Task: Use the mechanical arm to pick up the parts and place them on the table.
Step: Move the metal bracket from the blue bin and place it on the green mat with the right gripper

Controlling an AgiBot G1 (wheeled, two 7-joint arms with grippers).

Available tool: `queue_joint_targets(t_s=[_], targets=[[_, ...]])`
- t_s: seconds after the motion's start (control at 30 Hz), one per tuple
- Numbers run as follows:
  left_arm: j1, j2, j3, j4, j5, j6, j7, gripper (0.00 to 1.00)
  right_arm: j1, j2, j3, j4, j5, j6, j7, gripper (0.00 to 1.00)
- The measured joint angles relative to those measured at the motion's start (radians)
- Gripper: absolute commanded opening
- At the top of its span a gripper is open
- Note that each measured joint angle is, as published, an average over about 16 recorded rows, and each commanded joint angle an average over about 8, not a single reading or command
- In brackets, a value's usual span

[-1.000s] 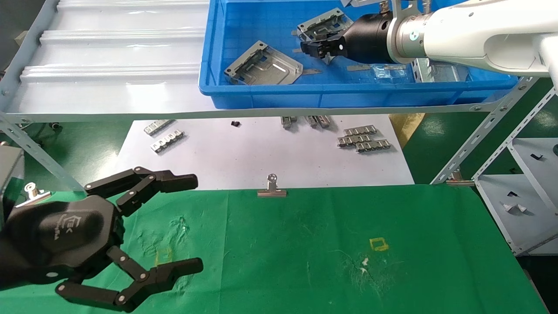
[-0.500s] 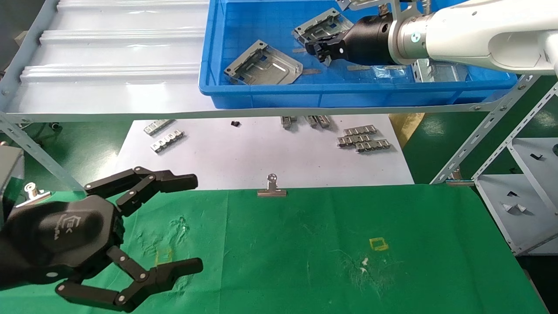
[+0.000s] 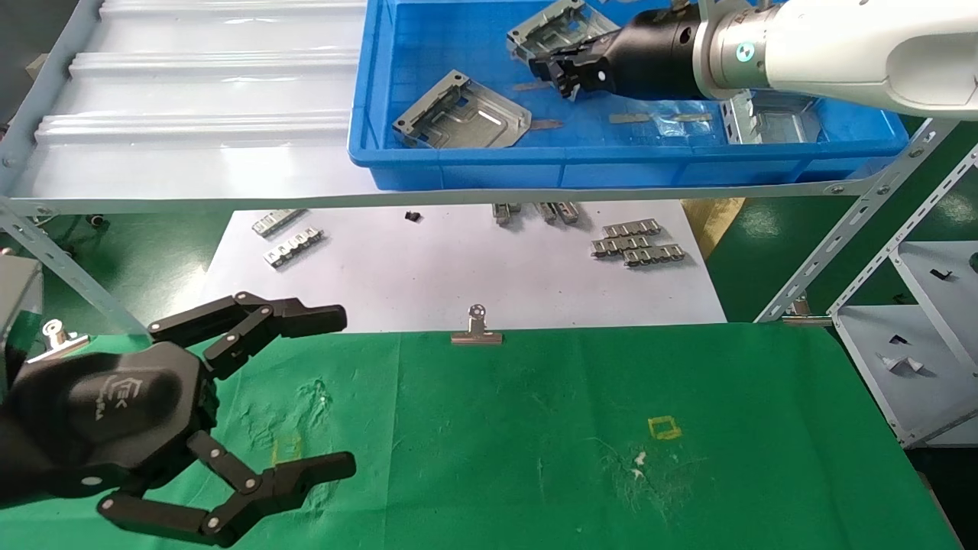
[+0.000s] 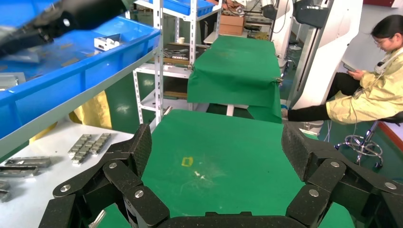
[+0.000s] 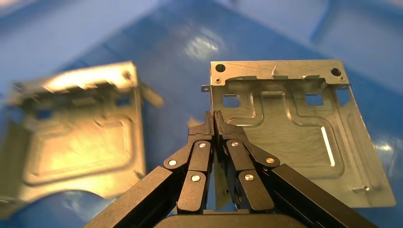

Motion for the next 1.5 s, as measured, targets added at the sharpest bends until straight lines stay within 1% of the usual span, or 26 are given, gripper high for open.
queue_joint_targets(t_s=[0.2,0.47,0.63,0.8,0.97,1.13,1.3,1.5], targets=[[0.000,0.000,0.000,0.000,0.000,0.000,0.000,1.00,0.028,0.036,0.018,0.024,0.033,-0.095,-0.087,0.00],[0.000,0.000,0.001,0.000,-0.001,0.000,0.000,1.00,0.069,0.103,0.024,0.067,0.053,-0.271,-0.188,0.00],[0.000,-0.001,0.001,0.000,-0.001,-0.001,0.001,1.00,0.086,0.153,0.016,0.114,0.051,-0.386,-0.232,0.00],[0.000,-0.001,0.002,0.000,-0.001,-0.001,0.001,1.00,0.093,0.214,0.007,0.191,0.047,-0.487,-0.257,0.00],[0.000,-0.001,0.002,0.000,-0.001,-0.001,0.001,1.00,0.086,0.290,-0.001,0.309,0.052,-0.576,-0.256,0.00],[0.000,-0.001,0.002,0.000,-0.002,-0.001,0.001,1.00,0.057,0.384,-0.006,0.471,0.086,-0.636,-0.227,0.00],[-0.001,-0.001,0.003,0.000,-0.002,-0.001,0.001,1.00,0.009,0.487,-0.013,0.660,0.145,-0.666,-0.182,0.00],[-0.001,-0.001,0.003,0.000,-0.002,-0.001,0.001,1.00,-0.063,0.601,-0.030,0.862,0.222,-0.666,-0.127,0.00]])
